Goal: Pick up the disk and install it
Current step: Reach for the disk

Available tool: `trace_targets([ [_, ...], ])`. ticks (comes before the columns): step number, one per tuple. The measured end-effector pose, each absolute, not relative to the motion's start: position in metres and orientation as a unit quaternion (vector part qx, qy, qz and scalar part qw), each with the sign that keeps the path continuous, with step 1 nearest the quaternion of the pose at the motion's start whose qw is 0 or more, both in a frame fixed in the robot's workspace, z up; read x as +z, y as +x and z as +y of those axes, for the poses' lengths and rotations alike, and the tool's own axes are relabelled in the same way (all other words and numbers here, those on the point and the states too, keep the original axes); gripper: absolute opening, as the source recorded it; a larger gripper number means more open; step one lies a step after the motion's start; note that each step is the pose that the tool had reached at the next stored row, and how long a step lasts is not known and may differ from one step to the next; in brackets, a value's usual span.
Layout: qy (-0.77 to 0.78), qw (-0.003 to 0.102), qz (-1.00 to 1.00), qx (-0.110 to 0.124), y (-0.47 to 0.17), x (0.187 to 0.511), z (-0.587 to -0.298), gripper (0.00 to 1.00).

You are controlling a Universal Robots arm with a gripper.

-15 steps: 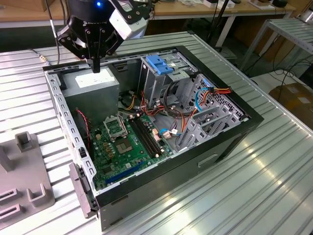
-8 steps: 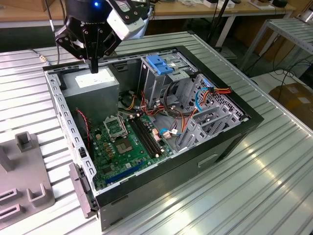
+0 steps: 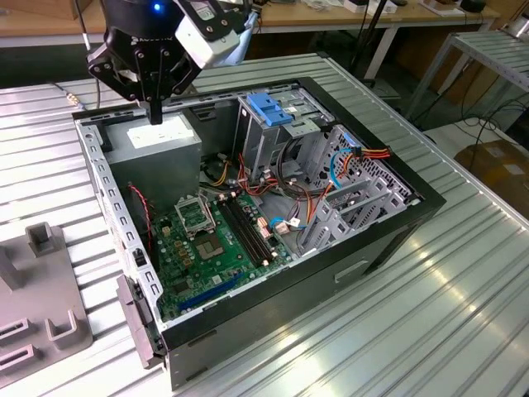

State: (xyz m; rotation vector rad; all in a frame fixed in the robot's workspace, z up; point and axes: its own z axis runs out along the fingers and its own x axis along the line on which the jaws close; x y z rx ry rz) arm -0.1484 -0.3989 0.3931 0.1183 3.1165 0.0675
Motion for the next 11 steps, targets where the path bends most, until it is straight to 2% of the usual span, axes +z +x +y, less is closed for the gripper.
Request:
trace_targets([
  [11, 0.038, 0.011, 0.999, 0.022, -0.1583, 0.3931, -0.3989, 0.1],
])
